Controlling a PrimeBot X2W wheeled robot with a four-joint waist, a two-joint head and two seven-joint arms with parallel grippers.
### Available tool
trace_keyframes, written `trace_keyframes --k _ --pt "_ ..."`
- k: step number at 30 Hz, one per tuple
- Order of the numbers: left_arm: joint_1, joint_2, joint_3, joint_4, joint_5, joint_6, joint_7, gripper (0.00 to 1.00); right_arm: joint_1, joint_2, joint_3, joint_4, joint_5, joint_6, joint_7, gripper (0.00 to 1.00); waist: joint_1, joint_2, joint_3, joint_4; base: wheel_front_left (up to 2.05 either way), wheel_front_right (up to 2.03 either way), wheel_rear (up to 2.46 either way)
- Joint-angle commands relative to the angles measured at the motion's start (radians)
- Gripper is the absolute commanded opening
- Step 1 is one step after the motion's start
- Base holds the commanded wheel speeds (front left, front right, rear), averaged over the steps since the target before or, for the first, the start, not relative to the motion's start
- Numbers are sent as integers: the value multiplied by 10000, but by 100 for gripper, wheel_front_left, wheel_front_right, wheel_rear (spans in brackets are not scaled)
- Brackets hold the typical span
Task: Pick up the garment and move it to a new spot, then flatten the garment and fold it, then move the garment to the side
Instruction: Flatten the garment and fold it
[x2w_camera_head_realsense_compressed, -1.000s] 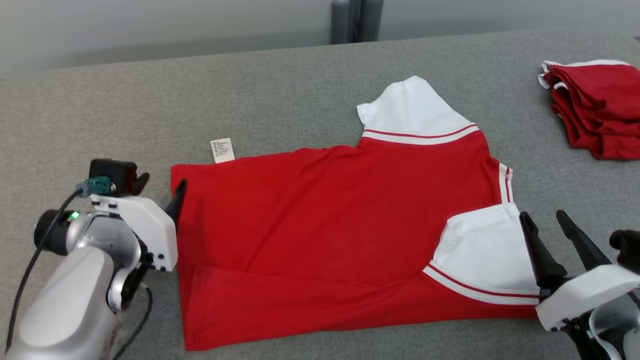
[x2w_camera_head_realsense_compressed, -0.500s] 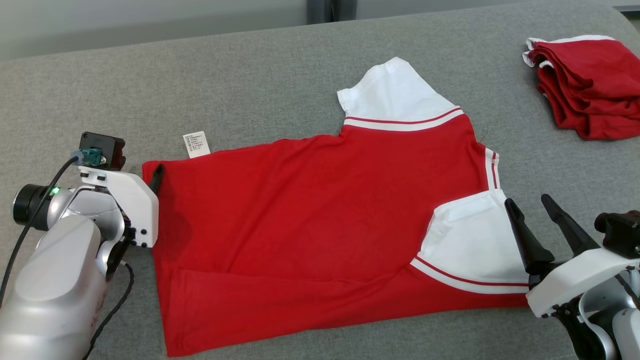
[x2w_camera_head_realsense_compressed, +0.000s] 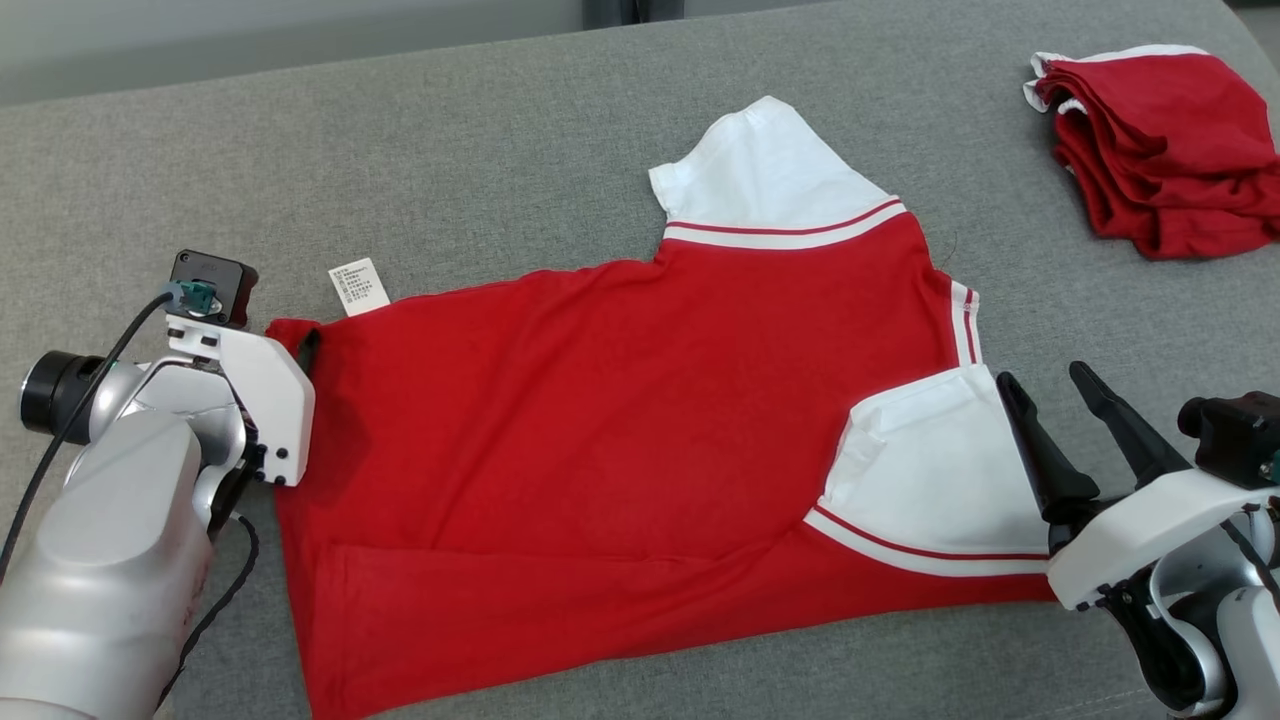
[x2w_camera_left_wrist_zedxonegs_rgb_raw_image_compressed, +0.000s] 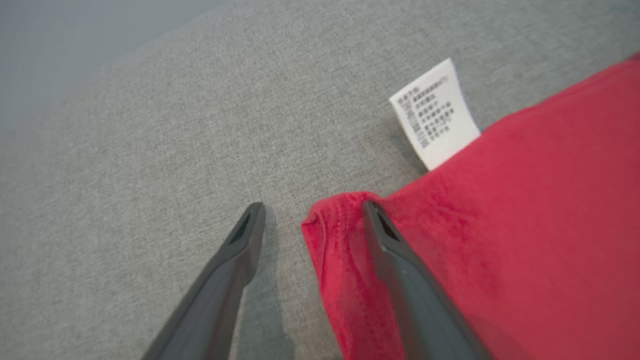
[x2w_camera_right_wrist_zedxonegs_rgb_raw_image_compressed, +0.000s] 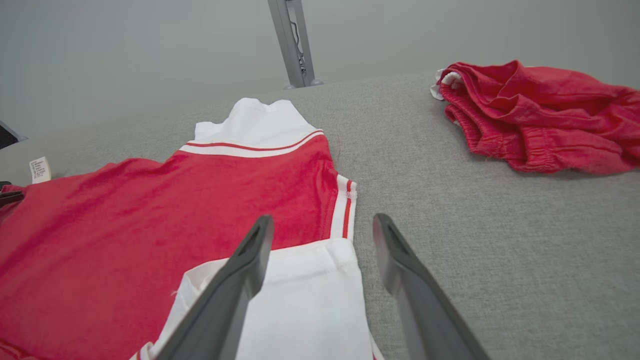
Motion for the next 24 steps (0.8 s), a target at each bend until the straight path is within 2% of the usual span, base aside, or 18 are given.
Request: trace_keyframes --k 1,3,4,5,6,15,24 --pt "-112 -24 -87 141 39 -102 38 95 -118 -73 -20 38 67 0 -95 100 0 0 12 -16 0 0 0" --pt "-181 -58 -184 278 87 -154 30 44 -169 -91 -12 71 81 0 -92 100 0 0 21 -28 0 0 0" --pt "-224 -62 -224 338 102 -172 1 30 -203 -102 -16 84 75 0 -103 100 0 0 24 -26 0 0 0" --pt "-260 -72 -247 388 118 -187 -26 9 -242 -116 -14 88 58 0 -102 100 0 0 28 -23 0 0 0" --pt "-284 -87 -274 429 127 -190 -83 0 -288 -135 -4 96 42 0 -102 100 0 0 33 -15 0 0 0" --pt "-444 -310 -233 477 -79 -263 -820 0 -1148 -567 79 204 -206 0 81 100 0 0 -49 349 0 0 0" --pt "-207 -868 -243 -418 -271 -254 -2074 0 -3580 -1206 334 1468 -605 0 732 100 0 0 329 1430 0 0 0"
